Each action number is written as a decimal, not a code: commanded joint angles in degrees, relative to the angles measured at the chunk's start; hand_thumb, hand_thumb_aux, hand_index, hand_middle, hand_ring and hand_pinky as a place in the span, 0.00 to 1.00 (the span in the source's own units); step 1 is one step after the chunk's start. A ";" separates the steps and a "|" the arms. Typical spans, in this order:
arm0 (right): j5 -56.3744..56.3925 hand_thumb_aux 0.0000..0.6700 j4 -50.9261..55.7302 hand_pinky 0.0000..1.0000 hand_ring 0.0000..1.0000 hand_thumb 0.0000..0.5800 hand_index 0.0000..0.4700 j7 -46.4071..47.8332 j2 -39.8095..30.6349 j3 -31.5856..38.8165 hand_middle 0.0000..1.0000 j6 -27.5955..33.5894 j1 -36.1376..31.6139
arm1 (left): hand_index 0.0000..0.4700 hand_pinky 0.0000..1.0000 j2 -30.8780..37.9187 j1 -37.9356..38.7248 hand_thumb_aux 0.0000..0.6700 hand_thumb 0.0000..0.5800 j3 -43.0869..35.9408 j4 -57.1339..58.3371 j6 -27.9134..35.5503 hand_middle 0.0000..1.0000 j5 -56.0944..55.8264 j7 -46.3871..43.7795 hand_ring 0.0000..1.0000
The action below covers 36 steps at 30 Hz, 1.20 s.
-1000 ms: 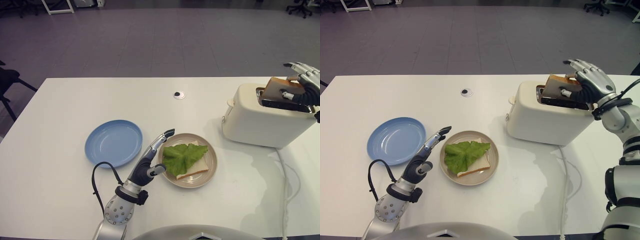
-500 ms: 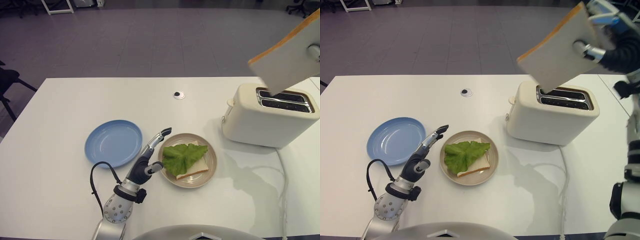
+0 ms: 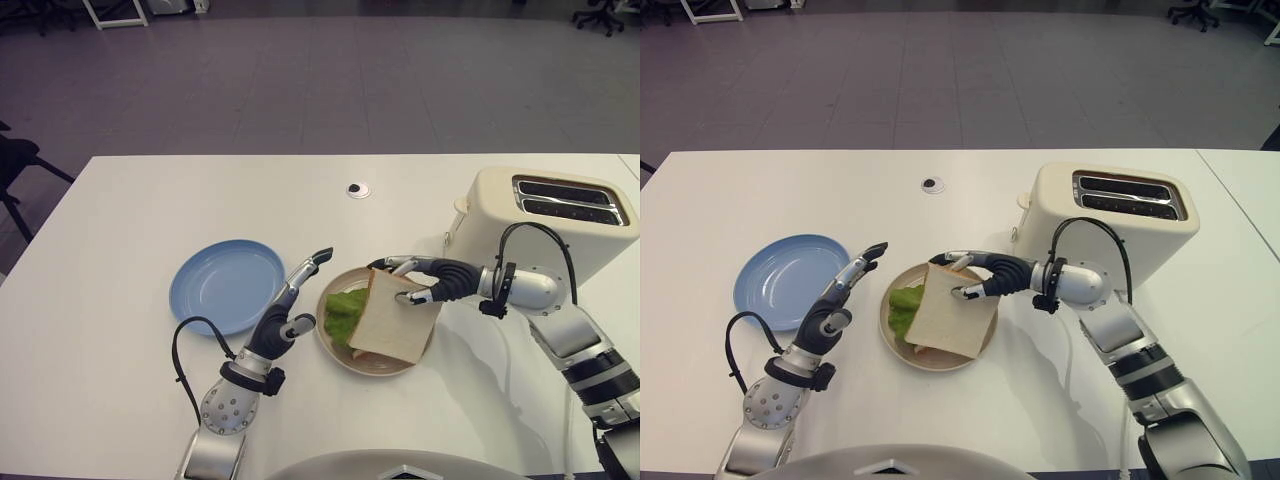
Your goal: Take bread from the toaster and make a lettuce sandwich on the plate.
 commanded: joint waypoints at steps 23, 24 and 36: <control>-24.74 0.59 7.82 0.00 0.00 0.83 0.59 -6.57 7.28 0.06 0.00 -4.82 -5.01 | 0.00 0.00 1.96 2.62 0.00 0.00 -5.26 -1.49 0.75 0.00 12.67 -1.01 0.00; -25.20 0.48 8.05 0.00 0.00 0.73 0.48 -6.90 7.49 0.17 0.00 -4.96 -5.02 | 0.00 0.00 2.34 2.67 0.00 0.00 -5.58 -1.38 0.56 0.00 14.06 -1.02 0.00; -26.94 0.00 7.01 0.00 0.00 0.00 0.00 -7.26 9.84 0.99 0.00 -5.15 -3.69 | 0.00 0.00 8.88 -2.29 0.00 0.00 -11.17 4.24 1.70 0.00 40.79 -0.33 0.00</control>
